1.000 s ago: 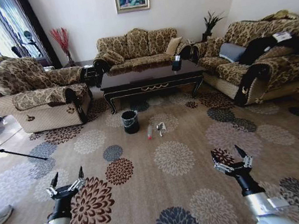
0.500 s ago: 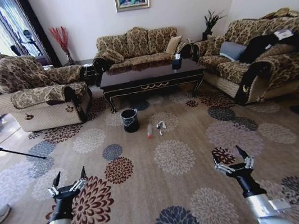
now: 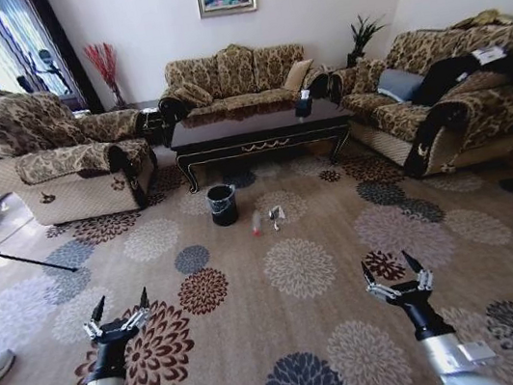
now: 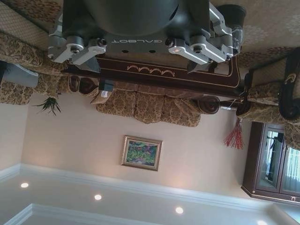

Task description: Move to the front of the table and pick up the trash from the floor, then place it into the trash bin.

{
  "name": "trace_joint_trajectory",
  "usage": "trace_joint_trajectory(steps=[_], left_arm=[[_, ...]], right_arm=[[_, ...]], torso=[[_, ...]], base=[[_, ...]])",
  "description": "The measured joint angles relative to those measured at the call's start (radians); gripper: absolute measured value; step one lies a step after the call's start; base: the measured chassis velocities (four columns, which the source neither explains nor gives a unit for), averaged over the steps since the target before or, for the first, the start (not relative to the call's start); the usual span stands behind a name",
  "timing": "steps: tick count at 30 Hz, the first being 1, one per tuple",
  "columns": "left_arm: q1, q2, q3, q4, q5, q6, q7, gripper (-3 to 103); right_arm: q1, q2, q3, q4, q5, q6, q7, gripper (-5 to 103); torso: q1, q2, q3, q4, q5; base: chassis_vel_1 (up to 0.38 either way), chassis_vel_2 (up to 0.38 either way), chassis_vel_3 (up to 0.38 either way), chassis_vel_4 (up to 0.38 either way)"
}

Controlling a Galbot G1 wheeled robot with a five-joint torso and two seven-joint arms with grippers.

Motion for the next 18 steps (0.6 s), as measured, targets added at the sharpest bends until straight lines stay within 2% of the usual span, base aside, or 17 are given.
trace_joint_trajectory(steps=[18], left_arm=[[-0.011,-0.028,0.004,-0.001,0.017,0.002,0.000,100]], right_arm=[[0.023,-0.035,-0.001,-0.014,-0.004,-0.028,0.044,100]], torso=[[-0.029,-0.074,-0.045,0.0000,0.0000]], base=[[0.000,0.000,0.000,0.000]])
